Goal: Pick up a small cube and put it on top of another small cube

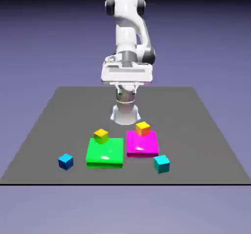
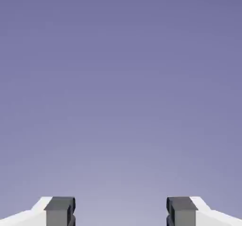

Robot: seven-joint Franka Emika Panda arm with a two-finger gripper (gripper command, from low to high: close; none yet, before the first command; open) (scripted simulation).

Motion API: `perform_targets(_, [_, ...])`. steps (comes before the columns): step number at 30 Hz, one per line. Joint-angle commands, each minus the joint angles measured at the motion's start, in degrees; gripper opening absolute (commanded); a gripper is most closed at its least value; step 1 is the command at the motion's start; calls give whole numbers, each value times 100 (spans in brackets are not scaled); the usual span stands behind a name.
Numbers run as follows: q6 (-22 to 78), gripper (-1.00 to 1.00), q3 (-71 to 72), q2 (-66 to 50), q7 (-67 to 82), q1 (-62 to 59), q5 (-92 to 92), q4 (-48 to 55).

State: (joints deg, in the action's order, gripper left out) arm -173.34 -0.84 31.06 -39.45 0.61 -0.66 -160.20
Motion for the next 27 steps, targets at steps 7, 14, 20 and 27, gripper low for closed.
perform_targets(7, [388,0,-487,-929,1745,-43,-386,466])
perform_targets(14, [775,0,-974,-1857,3489,-86,-771,932])
perform_targets(20, [1107,0,-1392,-2653,4984,-123,-1101,1332])
perform_targets(27, [1494,0,-1879,-3581,6728,-166,-1487,1798])
